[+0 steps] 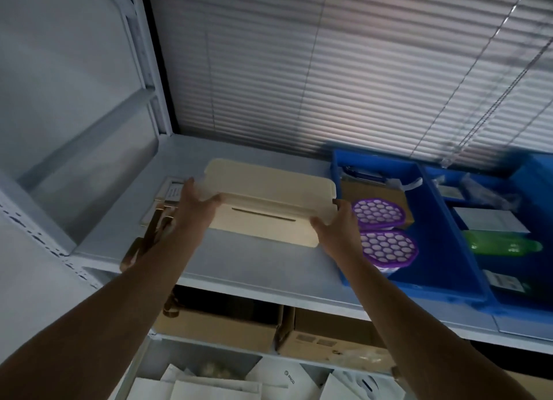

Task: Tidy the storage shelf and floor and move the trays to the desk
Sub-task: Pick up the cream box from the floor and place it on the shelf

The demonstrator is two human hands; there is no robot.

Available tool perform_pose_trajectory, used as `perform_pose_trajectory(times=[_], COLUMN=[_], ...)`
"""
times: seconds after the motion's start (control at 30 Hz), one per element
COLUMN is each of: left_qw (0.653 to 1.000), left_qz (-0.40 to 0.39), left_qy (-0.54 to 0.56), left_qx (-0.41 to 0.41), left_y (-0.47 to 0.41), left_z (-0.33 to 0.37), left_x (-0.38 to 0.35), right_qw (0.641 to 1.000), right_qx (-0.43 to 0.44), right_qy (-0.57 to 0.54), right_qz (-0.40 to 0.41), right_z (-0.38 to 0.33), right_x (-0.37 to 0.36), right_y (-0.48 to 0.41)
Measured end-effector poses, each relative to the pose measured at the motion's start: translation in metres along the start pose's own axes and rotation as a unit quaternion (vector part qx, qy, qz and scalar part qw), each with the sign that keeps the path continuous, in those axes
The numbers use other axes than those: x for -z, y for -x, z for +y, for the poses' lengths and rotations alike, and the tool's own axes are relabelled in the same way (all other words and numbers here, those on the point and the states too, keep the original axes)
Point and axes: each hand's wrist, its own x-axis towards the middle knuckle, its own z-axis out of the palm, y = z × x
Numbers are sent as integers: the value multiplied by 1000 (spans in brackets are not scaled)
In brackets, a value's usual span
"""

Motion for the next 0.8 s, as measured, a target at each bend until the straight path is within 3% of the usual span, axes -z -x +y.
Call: perform_pose_trajectory(times=[0.07, 0.2, 0.37, 0.8], left_qw=[1000, 998, 999, 999], left_qz=[24, 57, 41, -24], left_qy=[8, 12, -25, -33], left_qx=[-3, -11, 0, 11], left_y=[5, 3, -42, -152], left_z=[-10, -15, 2, 25], left_x=[-10, -29, -55, -109], right_qw=[999, 995, 994, 991], right_qx=[36, 56, 10, 13], right_qy=[-3, -18, -95, -88], right_qz=[4, -76, -50, -96], right_z=[3, 8, 0, 1], right_x=[-4, -22, -42, -52], right_y=[18, 32, -31, -169])
